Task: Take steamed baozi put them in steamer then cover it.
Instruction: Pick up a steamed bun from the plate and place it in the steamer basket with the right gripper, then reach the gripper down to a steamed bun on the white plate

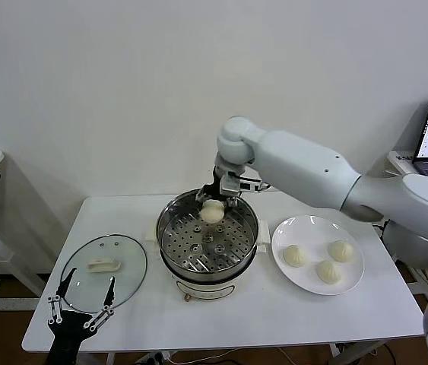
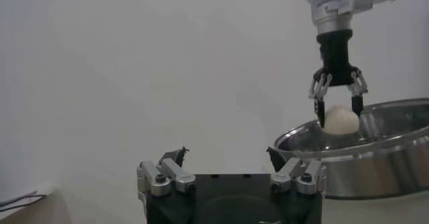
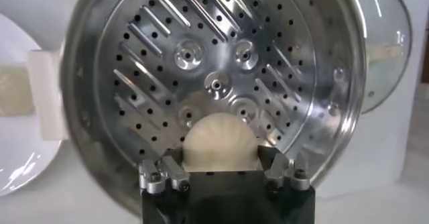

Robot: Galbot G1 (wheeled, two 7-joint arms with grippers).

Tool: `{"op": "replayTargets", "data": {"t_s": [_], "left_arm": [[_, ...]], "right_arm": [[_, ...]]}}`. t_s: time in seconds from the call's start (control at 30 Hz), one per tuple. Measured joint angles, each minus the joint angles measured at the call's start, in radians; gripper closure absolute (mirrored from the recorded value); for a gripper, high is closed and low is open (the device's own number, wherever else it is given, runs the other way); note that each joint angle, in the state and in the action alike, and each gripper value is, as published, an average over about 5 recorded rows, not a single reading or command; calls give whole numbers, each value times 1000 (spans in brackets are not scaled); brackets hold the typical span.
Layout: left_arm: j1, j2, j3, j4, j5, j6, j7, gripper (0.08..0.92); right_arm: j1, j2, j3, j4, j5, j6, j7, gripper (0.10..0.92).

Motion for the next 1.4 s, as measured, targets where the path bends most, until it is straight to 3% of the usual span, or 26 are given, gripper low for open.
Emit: {"op": "replayTargets", "data": {"t_s": [0.33, 0.57, 0.73, 1.03, 1.4], "left_arm": [[4, 1, -12, -1, 0, -7, -4, 177], [4, 1, -16, 3, 0, -11, -6, 177], [2, 0, -17, 3, -1, -11, -7, 177], [-1, 2, -23, -1, -1, -9, -8, 177], [-1, 7, -14, -10, 0, -10, -6, 177]], "right_arm": [[-40, 60, 26, -80, -75, 12, 5, 291], [-51, 70, 37, -94, -90, 20, 11, 209], [-41, 49, 56, -66, -69, 7, -9, 203], [49, -119, 62, 22, 177, -199, -105, 203], [80, -408, -22, 32, 511, -546, -100, 203]]}}
